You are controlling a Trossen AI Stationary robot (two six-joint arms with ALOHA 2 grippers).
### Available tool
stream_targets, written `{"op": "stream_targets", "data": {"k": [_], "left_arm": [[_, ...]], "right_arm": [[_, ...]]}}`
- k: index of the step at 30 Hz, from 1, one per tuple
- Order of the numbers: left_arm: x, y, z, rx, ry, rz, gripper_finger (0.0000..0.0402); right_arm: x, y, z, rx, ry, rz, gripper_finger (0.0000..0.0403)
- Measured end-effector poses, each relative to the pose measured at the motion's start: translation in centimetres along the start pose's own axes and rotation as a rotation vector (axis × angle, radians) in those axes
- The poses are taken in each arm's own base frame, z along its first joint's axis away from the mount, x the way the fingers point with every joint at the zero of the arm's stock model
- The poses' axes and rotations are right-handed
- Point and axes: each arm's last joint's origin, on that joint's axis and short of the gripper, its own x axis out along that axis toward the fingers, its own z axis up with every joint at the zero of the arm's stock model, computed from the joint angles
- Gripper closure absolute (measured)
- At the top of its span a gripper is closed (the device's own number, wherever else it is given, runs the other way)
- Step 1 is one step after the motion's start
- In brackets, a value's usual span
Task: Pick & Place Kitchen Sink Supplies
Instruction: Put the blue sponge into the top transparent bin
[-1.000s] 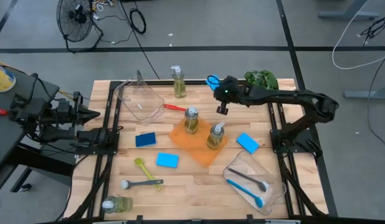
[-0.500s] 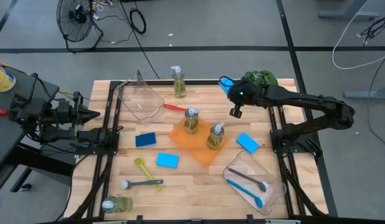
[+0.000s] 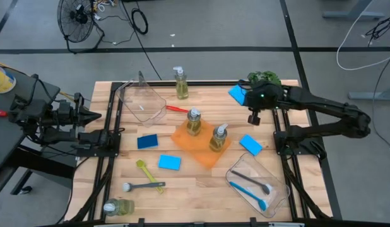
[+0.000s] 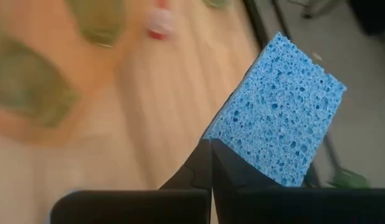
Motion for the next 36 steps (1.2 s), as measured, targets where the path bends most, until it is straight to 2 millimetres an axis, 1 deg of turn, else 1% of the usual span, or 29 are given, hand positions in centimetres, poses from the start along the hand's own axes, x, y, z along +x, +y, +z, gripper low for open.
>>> {"op": "stream_targets", "data": {"k": [3,9,17,22,30,33,36], "left_arm": [[0.0,0.0,0.0,0.000,0.000,0.000,0.0399],[0.0,0.0,0.0,0.000,0.000,0.000,0.0399],[0.0,0.0,0.0,0.000,0.000,0.000,0.0399],[0.0,0.0,0.0,0.000,0.000,0.000,0.0399],[0.0,0.0,0.0,0.000,0.000,0.000,0.0399],[0.0,0.0,0.0,0.000,0.000,0.000,0.0399],[0.0,0.0,0.0,0.000,0.000,0.000,0.0399]], "right_arm": [[-1.1,0.6,-0.5,-0.044,-0.032,0.071,0.0403],[-2.9,1.7,-1.6,-0.136,-0.046,0.143,0.0403],[-3.9,2.9,-3.2,-0.207,0.056,0.231,0.0403],[-4.6,3.9,-3.9,-0.291,0.061,0.377,0.0403],[-5.5,5.6,-4.2,-0.443,-0.015,0.613,0.0403],[-5.9,6.4,-4.3,-0.546,-0.059,0.726,0.0403],[-6.2,7.2,-4.4,-0.698,-0.120,0.803,0.0403]]}}
